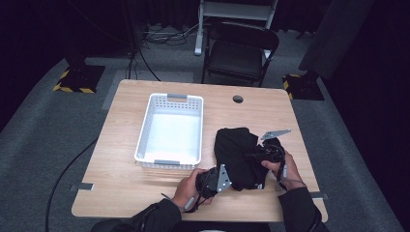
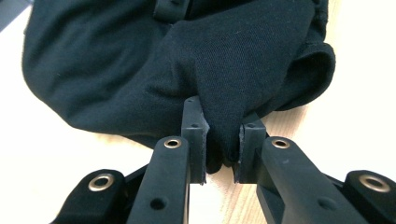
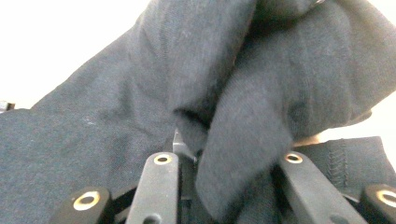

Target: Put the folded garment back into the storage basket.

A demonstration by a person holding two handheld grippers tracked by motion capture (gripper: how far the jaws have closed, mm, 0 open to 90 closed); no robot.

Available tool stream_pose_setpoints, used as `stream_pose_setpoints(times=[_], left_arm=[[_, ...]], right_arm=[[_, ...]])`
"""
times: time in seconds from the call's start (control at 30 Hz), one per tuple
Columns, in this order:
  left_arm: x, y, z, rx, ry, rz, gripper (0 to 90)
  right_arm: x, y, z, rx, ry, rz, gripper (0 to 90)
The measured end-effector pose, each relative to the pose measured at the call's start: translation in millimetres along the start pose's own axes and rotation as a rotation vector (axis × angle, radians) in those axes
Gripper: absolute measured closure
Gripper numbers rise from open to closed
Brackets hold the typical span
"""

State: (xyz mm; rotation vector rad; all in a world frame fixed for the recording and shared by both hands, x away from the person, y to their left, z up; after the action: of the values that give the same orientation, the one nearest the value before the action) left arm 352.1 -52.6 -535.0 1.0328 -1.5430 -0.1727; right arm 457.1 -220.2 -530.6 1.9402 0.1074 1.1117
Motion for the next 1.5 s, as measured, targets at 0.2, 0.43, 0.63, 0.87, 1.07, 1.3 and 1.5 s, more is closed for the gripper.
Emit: stream_pose_setpoints(times=[0.2, 0.43, 0.63, 0.87, 1.07, 1.3, 1.5], left_arm=[[4.4, 9.6, -1.4, 0.016, -0.002, 0.027, 77.7], [10.1, 19.3, -5.3, 0.037, -0.006, 0.051, 77.6], [13.9, 25.6, -8.6, 0.040, -0.006, 0.063, 77.6], [17.6, 29.4, -10.7, 0.046, -0.018, 0.072, 77.6], [19.5, 32.2, -14.1, 0.055, -0.017, 0.078, 77.6], [22.0, 36.7, -20.3, 0.069, -0.011, 0.086, 77.5], [27.1, 41.3, -25.1, 0.078, -0.010, 0.098, 77.4]], right_arm=[[4.4, 9.4, -6.5, 0.007, 0.007, 0.040, 71.7], [12.6, 20.4, -13.3, -0.023, 0.025, 0.086, 71.9], [18.1, 27.8, -18.8, -0.043, 0.035, 0.111, 71.9], [23.2, 33.7, -22.6, -0.061, 0.044, 0.129, 71.9], [26.4, 37.1, -24.2, -0.067, 0.041, 0.140, 71.9], [35.1, 40.4, -27.2, -0.089, 0.046, 0.149, 71.9], [45.9, 46.9, -30.3, -0.108, 0.057, 0.155, 71.9]])
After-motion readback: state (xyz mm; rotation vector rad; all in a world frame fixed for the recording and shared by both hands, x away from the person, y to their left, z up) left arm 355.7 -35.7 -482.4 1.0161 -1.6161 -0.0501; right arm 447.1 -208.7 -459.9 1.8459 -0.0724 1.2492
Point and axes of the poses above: each handheld gripper's, and its own axes: y roughly backward along the jaws, x roughly out of its top, z roughly to its right, the point moved 7 cm from there along -y, roughly forward along the jaws, and after that the axes turned 1 degree about -x, right-handed, at the moved point
